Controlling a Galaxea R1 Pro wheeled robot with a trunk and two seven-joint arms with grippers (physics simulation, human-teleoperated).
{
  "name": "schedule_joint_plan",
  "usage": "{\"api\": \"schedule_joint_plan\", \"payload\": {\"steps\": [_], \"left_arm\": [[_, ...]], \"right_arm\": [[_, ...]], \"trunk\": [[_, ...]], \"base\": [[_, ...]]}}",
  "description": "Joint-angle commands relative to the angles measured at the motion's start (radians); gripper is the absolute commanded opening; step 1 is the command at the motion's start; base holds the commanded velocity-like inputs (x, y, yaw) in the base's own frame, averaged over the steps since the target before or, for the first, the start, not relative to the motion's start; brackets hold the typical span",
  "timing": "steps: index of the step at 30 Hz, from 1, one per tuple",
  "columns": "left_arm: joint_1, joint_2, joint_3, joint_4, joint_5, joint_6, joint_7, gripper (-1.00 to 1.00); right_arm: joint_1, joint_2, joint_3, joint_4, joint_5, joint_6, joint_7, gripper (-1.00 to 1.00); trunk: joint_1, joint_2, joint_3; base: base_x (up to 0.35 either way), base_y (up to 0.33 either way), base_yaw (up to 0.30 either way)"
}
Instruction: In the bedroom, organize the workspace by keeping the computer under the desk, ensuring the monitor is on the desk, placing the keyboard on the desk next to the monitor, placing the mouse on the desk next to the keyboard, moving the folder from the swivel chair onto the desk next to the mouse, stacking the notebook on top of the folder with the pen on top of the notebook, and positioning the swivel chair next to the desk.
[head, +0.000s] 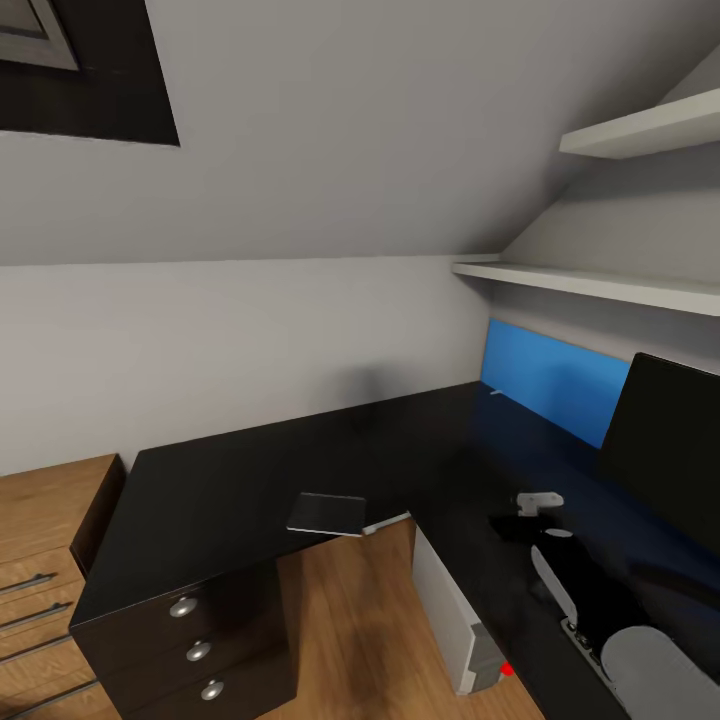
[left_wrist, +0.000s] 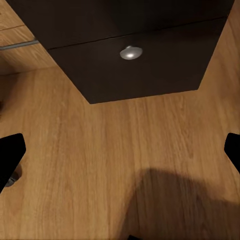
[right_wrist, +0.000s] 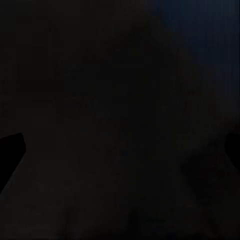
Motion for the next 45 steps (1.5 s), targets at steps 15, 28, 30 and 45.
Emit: {"api": "schedule_joint_plan", "payload": {"steps": [15, 28, 30, 45], "left_arm": [[0.000, 0.008, -0.005, 0.048, 0.011, -0.005, 0.005, 1.00], [0.000, 0.027, 0.104, 0.049, 0.029, -0.007, 0.000, 1.00], [0.000, 0.024, 0.128, 0.049, 0.031, -0.007, -0.001, 1.00], [0.000, 0.012, 0.130, 0.049, 0.031, -0.002, -0.001, 1.00]], "right_arm": [[0.068, 0.327, 0.062, -0.012, -0.013, -0.153, -0.487, 1.00], [0.113, 0.337, 0.115, 0.063, -0.018, -0.276, -0.484, 1.00], [0.158, 0.338, 0.122, 0.287, -0.015, -0.555, -0.448, 1.00], [0.173, 0.323, 0.152, 0.686, -0.007, -0.833, -0.125, 1.00]], "trunk": [[0.000, -0.001, -0.001], [0.000, -0.001, -0.005], [0.000, -0.001, -0.007], [0.000, -0.001, -0.014]], "base": [[-0.042, 0.038, 0.156], [-0.217, 0.182, 0.261], [-0.024, 0.014, 0.200], [-0.003, 0.002, 0.075]]}}
